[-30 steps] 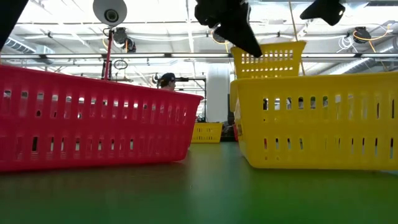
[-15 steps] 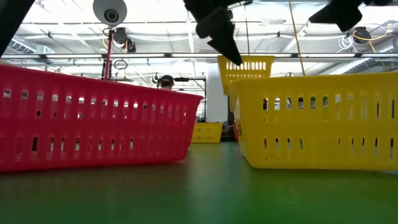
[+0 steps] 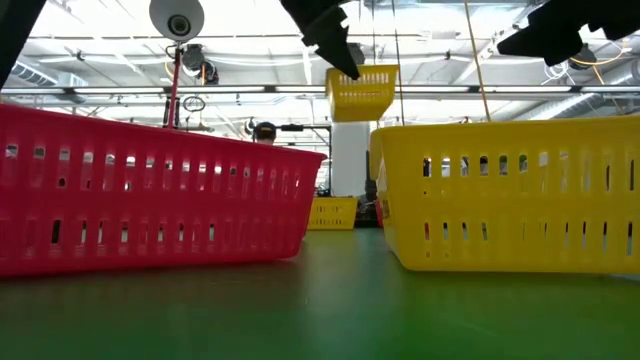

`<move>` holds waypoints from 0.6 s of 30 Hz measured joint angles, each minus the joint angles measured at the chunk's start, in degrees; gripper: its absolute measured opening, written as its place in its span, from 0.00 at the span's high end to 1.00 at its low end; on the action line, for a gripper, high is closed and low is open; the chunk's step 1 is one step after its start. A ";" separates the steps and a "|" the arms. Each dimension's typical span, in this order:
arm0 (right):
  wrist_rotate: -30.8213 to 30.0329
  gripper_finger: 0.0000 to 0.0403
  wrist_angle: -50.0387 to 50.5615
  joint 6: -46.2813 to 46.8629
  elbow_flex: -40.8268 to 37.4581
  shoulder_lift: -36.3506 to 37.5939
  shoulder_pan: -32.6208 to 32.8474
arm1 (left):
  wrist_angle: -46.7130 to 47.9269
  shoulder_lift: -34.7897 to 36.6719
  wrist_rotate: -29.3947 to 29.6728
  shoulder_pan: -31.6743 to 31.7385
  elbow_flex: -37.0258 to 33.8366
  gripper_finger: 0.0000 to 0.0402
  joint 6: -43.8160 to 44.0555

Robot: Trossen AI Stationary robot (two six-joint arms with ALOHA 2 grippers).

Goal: Stack baskets by color
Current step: Stack the bottom right yellow bin on the top yellow bin

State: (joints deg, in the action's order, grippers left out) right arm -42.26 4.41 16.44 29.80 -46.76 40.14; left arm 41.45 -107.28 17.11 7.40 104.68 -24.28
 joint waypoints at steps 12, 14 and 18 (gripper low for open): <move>0.00 0.37 0.08 -1.11 0.00 0.00 -0.02 | 0.53 -0.72 -6.42 8.06 -0.04 0.98 -1.19; 0.00 0.37 0.08 -0.93 0.00 0.00 -0.02 | 0.44 -0.59 -6.59 8.75 -0.04 0.96 -1.28; -0.01 0.37 0.08 -0.79 0.00 0.00 -0.02 | 0.64 -0.61 -7.80 9.66 -0.06 0.98 -2.23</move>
State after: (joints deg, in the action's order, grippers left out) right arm -42.27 4.49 15.65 29.80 -46.76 40.12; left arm 42.10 -107.90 9.31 17.07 104.62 -26.51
